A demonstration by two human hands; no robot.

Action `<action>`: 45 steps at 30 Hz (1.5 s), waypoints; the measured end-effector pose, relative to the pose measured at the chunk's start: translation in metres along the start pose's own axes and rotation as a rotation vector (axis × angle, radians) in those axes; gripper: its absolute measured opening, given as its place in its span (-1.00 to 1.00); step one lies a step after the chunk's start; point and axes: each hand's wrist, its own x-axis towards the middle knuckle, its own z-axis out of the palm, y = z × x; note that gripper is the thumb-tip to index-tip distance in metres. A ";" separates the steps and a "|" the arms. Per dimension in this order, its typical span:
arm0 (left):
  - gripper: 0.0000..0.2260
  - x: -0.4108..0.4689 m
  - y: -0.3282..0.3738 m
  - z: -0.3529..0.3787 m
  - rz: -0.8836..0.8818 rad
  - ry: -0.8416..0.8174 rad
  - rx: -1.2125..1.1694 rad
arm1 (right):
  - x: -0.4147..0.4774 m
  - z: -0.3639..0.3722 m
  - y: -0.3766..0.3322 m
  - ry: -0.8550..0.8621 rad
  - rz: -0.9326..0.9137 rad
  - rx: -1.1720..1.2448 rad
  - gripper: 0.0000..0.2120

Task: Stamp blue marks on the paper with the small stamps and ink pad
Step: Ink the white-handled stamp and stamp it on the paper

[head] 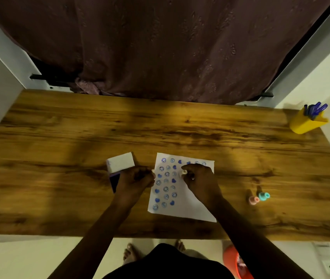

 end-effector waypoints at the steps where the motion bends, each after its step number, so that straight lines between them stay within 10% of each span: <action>1: -0.86 0.000 0.000 0.000 0.000 0.004 0.004 | 0.000 0.001 0.001 0.003 0.007 0.007 -0.72; 24: -0.92 0.001 -0.002 0.011 -0.064 -0.008 0.041 | 0.009 -0.006 -0.007 -0.071 -0.020 -0.145 -0.70; 36: -0.90 -0.002 0.011 0.030 -0.104 -0.096 -0.086 | -0.021 -0.069 -0.019 0.036 0.224 0.713 -0.80; 45: -0.70 -0.008 0.024 0.059 -0.111 -0.339 -0.147 | -0.055 -0.070 -0.020 0.035 0.130 0.741 -0.77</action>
